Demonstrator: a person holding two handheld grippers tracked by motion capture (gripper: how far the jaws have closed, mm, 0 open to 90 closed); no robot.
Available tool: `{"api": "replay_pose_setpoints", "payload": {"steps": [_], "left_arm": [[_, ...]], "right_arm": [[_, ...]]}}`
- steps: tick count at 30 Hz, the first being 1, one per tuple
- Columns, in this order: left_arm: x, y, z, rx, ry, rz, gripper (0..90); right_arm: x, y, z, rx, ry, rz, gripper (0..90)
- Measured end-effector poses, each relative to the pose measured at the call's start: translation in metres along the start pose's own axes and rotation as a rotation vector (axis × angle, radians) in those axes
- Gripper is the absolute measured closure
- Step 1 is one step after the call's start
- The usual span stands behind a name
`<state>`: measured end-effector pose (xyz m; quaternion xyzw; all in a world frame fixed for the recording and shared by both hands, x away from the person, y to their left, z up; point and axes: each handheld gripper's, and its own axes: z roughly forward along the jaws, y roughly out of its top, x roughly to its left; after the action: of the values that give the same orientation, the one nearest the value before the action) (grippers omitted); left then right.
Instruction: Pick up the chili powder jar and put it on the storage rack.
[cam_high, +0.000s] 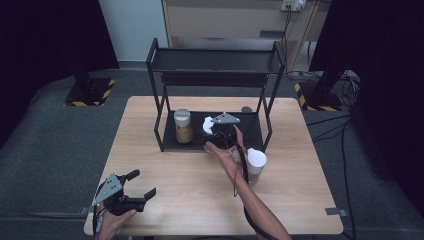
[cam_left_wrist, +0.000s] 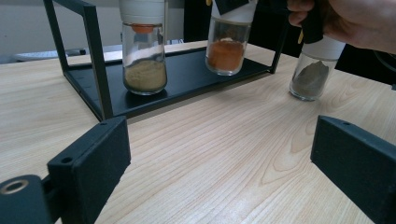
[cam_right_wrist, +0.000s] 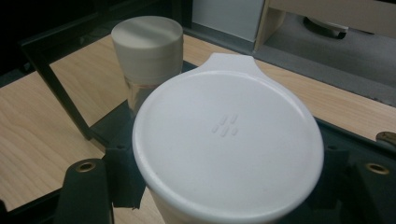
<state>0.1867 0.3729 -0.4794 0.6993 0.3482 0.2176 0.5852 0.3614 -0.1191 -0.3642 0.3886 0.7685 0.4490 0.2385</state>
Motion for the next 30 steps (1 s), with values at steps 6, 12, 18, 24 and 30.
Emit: {"api": "replay_pose_setpoints", "payload": {"steps": [6, 12, 18, 24, 30], "left_arm": [[0.0, 0.0, 0.0, -0.001, -0.001, -0.003, 3.9], [0.001, -0.001, 0.0, -0.003, -0.001, -0.005, 3.9], [0.001, -0.001, 0.0, -0.003, -0.003, -0.004, 3.9], [0.001, -0.001, 0.0, -0.002, -0.004, -0.006, 4.0], [0.001, -0.001, 0.0, -0.003, -0.003, -0.006, 4.0]], "right_arm": [[-0.001, 0.01, 0.01, -0.002, -0.021, 0.001, 31.2], [-0.004, 0.017, 0.021, 0.002, -0.042, 0.004, 31.2], [-0.004, 0.022, 0.031, 0.011, -0.062, 0.008, 31.2], [-0.006, 0.024, 0.039, 0.011, -0.073, 0.026, 31.2], [-0.007, 0.022, 0.048, 0.02, -0.076, 0.037, 31.2]]}}
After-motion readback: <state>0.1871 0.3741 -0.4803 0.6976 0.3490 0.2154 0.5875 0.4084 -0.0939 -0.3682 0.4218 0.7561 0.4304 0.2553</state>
